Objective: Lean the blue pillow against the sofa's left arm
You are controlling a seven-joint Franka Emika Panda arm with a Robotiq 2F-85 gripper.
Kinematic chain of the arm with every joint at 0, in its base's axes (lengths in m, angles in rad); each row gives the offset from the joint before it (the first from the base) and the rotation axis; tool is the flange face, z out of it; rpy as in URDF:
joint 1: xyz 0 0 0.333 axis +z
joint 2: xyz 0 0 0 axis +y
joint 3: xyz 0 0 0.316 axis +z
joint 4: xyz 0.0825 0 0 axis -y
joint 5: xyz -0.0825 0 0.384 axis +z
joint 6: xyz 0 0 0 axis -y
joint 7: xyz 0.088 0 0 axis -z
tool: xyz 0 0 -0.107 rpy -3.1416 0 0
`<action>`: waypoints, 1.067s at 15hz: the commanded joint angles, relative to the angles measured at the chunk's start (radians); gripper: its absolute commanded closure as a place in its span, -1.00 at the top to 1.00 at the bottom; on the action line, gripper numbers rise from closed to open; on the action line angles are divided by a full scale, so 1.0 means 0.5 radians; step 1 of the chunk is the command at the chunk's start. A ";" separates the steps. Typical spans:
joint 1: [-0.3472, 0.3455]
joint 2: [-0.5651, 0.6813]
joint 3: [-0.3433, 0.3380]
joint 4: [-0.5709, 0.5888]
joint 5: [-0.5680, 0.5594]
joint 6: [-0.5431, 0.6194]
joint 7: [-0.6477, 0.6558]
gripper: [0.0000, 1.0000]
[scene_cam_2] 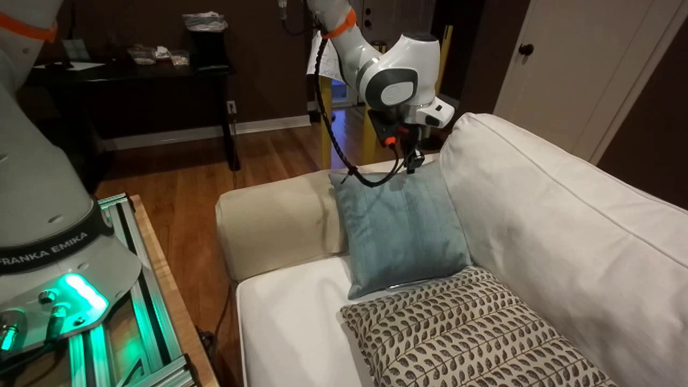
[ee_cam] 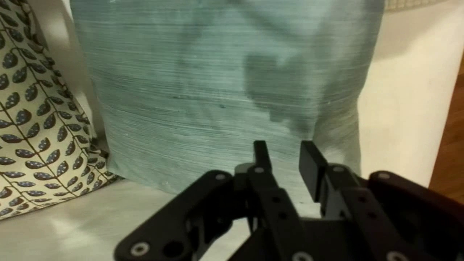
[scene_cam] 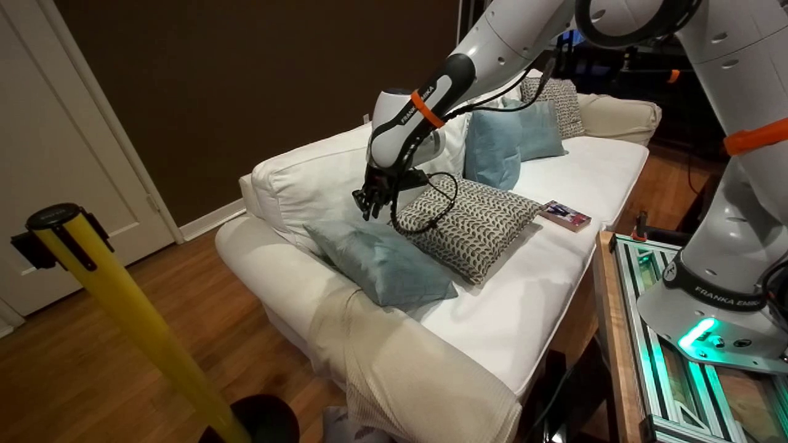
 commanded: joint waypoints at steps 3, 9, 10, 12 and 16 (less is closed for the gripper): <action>0.122 -0.247 -0.193 -0.156 -0.161 -0.258 0.047 0.54; 0.164 -0.758 -0.455 -0.657 -0.735 -0.670 -0.100 1.00; 0.153 -0.852 -0.464 -0.744 -0.819 -0.701 -0.141 1.00; 0.139 -1.054 -0.484 -0.951 -1.000 -0.628 -0.182 1.00; 0.073 -1.503 -0.475 -1.330 -1.347 -0.508 -0.231 1.00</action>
